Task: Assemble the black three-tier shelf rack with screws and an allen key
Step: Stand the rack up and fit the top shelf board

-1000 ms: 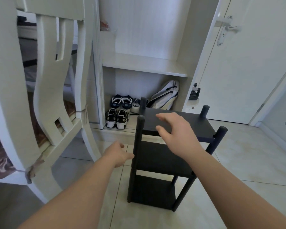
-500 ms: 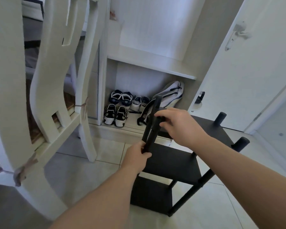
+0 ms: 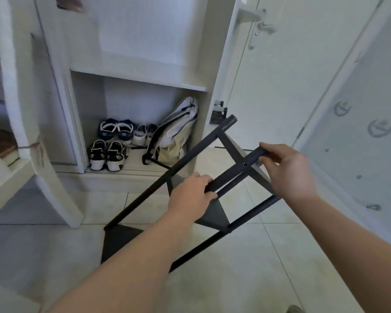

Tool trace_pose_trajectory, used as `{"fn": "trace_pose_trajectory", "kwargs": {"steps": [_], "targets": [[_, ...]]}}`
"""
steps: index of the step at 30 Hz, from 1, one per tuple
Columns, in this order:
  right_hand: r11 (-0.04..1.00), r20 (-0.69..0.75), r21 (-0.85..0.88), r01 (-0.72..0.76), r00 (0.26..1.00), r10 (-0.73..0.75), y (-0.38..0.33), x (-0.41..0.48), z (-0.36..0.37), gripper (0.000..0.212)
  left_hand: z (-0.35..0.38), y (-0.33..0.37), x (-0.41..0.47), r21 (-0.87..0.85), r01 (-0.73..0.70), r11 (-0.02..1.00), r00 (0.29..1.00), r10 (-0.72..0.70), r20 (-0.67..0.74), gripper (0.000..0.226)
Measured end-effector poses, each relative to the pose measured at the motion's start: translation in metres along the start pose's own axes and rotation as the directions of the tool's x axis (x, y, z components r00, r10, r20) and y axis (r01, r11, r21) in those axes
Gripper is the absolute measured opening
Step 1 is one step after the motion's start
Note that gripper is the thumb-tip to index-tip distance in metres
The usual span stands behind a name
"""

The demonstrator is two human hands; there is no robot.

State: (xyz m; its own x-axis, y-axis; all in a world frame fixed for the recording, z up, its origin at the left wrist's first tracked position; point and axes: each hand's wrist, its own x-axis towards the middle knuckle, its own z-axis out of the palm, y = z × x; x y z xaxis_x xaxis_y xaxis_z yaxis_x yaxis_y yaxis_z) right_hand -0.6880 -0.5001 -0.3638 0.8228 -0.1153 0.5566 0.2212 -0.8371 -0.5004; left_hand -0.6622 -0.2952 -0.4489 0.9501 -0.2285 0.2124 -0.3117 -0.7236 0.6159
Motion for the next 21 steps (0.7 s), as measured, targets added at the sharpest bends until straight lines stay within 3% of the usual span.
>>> {"fn": "trace_pose_trajectory", "kwargs": {"steps": [4,9,18,21], "targets": [[0.97,-0.06,0.023,-0.243,0.968,0.244,0.082,-0.024,-0.019,0.027,0.058,0.041,0.011,0.169,-0.075,0.983,0.997,0.067,0.049,0.025],[0.838,-0.022,0.077,-0.54,0.839,0.543,0.184,-0.077,-0.011,0.023,0.14,0.06,0.017,0.36,-0.218,0.907,0.958,0.127,0.259,0.029],[0.594,0.117,0.105,-0.798,0.603,0.789,0.264,-0.149,0.085,0.029,0.217,-0.002,0.025,0.504,-0.431,0.749,0.849,0.148,0.507,0.029],[0.546,0.153,0.147,-0.825,0.564,0.812,0.272,-0.153,0.117,0.03,0.224,-0.028,0.028,0.499,-0.448,0.742,0.836,0.149,0.528,0.028]]}}
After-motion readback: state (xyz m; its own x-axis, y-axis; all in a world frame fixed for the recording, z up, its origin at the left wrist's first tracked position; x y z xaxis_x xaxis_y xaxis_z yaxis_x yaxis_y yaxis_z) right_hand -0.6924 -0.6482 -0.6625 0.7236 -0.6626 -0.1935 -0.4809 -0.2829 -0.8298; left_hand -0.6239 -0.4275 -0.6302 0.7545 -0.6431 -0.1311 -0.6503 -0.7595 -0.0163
